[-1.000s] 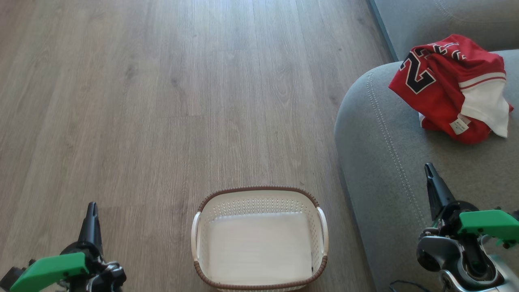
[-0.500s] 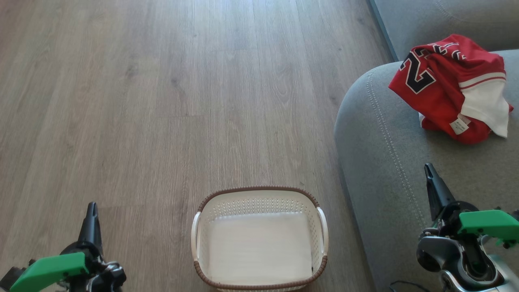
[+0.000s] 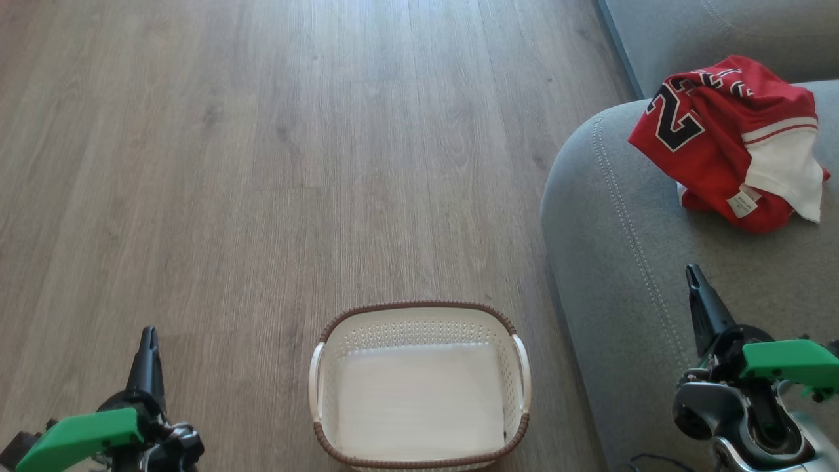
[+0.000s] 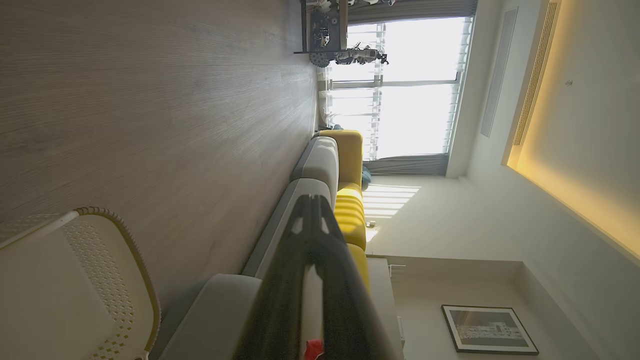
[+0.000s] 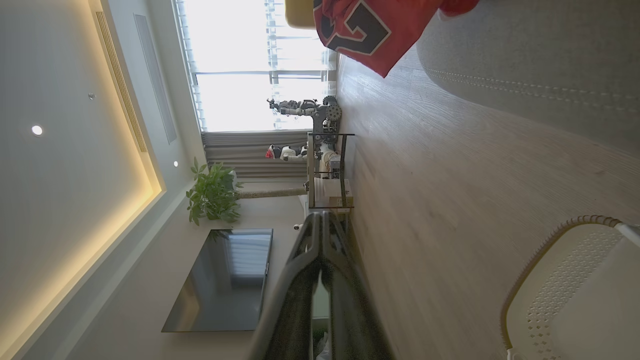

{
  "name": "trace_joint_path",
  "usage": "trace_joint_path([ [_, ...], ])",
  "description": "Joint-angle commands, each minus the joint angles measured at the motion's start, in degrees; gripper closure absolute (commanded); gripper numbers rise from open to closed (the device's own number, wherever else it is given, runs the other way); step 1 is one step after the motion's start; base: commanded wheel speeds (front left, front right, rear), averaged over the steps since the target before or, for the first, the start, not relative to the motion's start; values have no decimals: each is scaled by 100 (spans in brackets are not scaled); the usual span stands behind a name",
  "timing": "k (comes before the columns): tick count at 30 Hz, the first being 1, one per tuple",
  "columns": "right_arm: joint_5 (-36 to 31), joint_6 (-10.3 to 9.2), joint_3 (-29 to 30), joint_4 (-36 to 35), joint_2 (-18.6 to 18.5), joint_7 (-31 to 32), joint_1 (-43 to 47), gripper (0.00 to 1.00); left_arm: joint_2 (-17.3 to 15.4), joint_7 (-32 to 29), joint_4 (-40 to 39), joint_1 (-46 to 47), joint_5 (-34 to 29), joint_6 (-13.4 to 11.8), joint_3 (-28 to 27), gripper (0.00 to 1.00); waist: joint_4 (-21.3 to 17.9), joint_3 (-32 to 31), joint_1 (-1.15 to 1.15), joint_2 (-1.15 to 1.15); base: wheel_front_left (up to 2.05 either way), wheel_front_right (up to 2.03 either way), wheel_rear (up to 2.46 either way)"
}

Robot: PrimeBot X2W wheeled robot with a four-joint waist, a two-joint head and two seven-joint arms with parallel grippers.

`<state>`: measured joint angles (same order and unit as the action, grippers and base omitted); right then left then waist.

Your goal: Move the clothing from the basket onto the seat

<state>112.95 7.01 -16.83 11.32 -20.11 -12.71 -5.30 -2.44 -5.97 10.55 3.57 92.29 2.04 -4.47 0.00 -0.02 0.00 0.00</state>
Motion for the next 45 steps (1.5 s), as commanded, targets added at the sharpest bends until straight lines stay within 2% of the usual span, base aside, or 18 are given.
trace_joint_path([
  [1,21,47,-66,-219,-159,-64,-238,100,-54,-33,-203,217,-1,44,-202,100,0,0,0,0,0,0,0],
  [45,40,47,-89,-229,-178,-86,-241,100,-51,-36,-204,217,-4,44,-205,100,0,0,0,0,0,0,0],
])
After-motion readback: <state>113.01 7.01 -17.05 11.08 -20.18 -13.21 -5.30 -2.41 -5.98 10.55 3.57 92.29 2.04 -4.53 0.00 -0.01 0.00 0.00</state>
